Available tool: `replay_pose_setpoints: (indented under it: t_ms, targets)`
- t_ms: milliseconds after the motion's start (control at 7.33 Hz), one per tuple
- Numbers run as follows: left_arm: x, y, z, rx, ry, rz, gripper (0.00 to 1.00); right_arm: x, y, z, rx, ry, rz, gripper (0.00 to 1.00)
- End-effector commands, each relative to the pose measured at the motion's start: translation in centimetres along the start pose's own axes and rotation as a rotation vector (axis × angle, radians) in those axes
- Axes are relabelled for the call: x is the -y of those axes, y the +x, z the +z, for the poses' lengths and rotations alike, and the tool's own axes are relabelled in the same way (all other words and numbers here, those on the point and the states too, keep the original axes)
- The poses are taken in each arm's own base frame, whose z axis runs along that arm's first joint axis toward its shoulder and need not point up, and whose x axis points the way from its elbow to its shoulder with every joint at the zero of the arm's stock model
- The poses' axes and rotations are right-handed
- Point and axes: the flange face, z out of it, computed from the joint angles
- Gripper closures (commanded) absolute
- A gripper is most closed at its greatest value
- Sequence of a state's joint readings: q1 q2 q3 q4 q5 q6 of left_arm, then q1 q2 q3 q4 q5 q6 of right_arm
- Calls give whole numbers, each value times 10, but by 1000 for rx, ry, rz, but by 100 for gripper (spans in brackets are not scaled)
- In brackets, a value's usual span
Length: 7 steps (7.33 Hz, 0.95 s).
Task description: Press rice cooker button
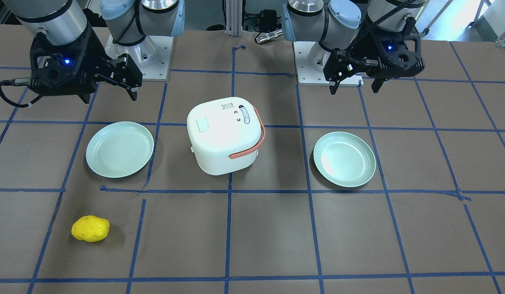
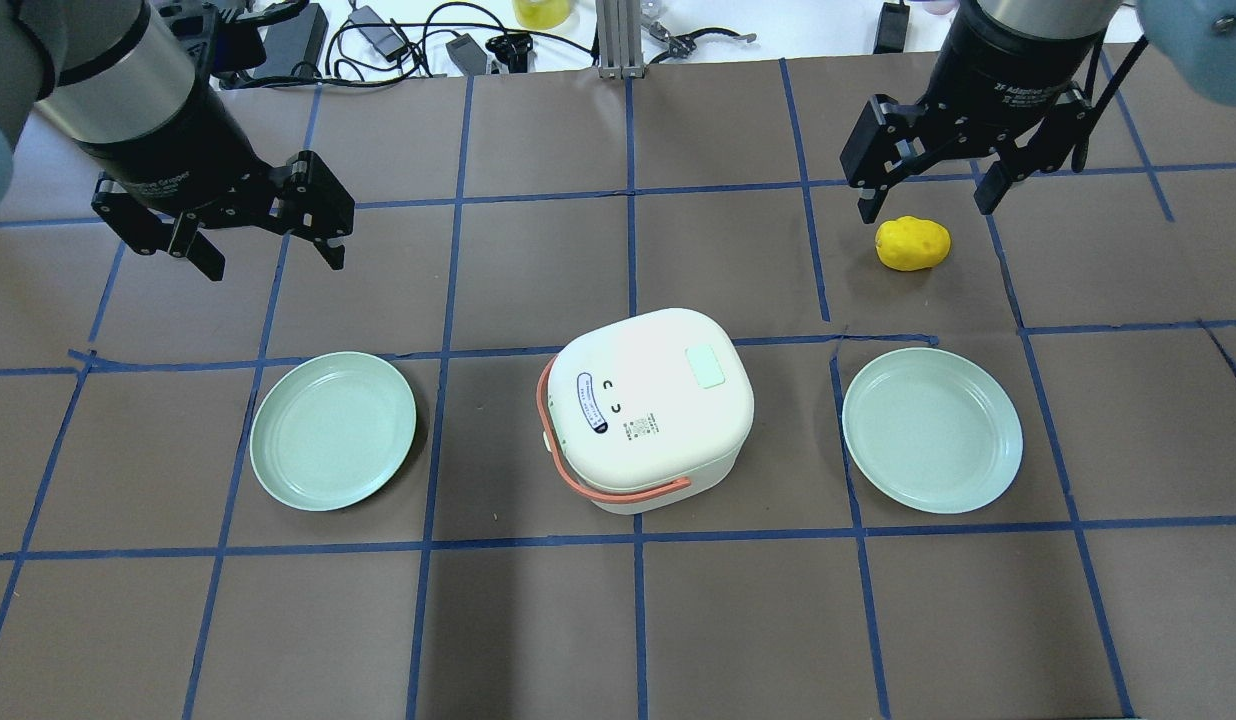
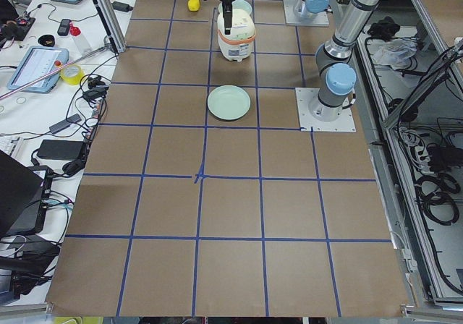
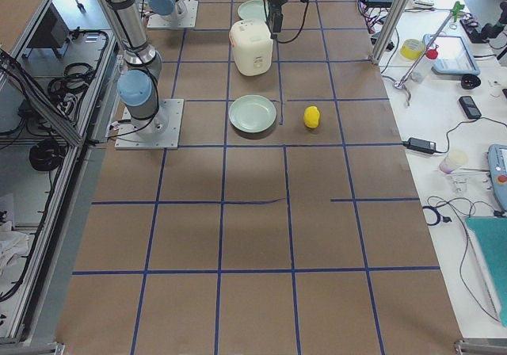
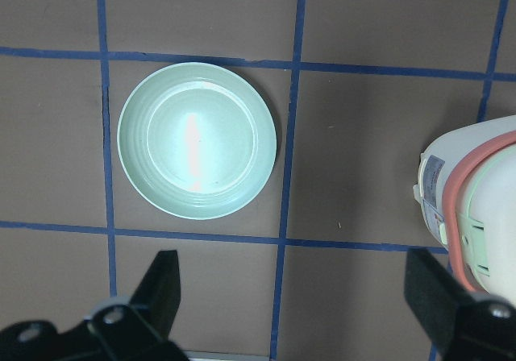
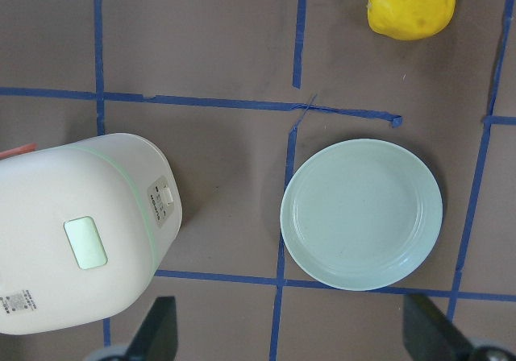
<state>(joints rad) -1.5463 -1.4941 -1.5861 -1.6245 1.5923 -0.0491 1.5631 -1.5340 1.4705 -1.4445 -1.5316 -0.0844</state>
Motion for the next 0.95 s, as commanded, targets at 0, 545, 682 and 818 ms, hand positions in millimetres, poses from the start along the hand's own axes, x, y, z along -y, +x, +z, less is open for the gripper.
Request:
replay_pose_setpoints:
  t_ms: [0,545,682,818]
  targets:
    - [0,0,0,0,0,0,0,2,0,6,0,-6,-7,0]
    - [0,0,0,0,0,0,0,-1,-5,3,3,3,46,55]
    - [0,0,0,0,0,0,0,-3,-21,6,4,-3,20,73]
    - [0,0,0,0,0,0,0,-6,-52,15,1,-14,-25,90]
